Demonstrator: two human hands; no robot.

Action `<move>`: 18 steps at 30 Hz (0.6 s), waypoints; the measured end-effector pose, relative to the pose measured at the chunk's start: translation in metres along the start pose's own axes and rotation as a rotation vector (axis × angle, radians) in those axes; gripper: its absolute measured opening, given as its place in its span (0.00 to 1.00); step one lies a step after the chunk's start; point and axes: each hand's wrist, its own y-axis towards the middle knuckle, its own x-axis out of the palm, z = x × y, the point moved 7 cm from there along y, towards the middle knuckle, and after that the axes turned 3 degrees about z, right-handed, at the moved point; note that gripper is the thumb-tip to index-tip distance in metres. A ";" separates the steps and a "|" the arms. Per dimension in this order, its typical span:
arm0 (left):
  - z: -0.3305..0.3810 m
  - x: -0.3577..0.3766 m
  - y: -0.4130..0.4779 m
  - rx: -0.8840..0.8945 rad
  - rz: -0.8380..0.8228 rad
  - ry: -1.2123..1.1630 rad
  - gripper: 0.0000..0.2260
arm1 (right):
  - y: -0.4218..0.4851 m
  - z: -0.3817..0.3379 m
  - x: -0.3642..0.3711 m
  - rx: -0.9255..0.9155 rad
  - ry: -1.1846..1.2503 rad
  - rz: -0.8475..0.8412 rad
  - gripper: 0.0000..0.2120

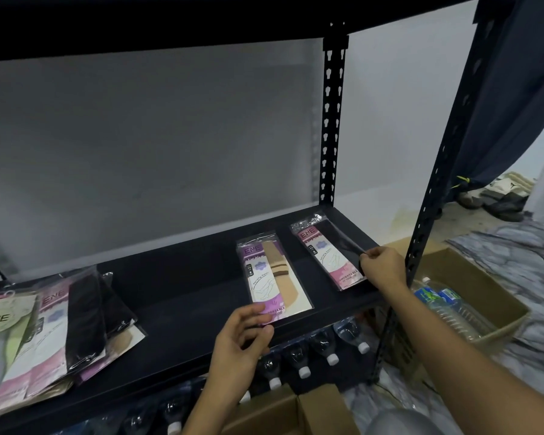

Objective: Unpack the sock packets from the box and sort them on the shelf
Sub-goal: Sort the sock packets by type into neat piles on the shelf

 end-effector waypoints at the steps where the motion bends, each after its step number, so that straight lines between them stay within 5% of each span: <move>1: -0.001 -0.001 0.000 -0.002 0.001 -0.001 0.13 | -0.002 -0.001 0.000 -0.013 -0.004 0.012 0.05; 8: 0.001 -0.009 -0.001 0.001 0.023 -0.016 0.12 | -0.006 -0.007 -0.005 -0.068 -0.068 0.021 0.11; 18: 0.019 -0.077 -0.018 0.034 0.148 -0.024 0.12 | -0.084 -0.075 0.001 -0.407 -0.095 0.150 0.13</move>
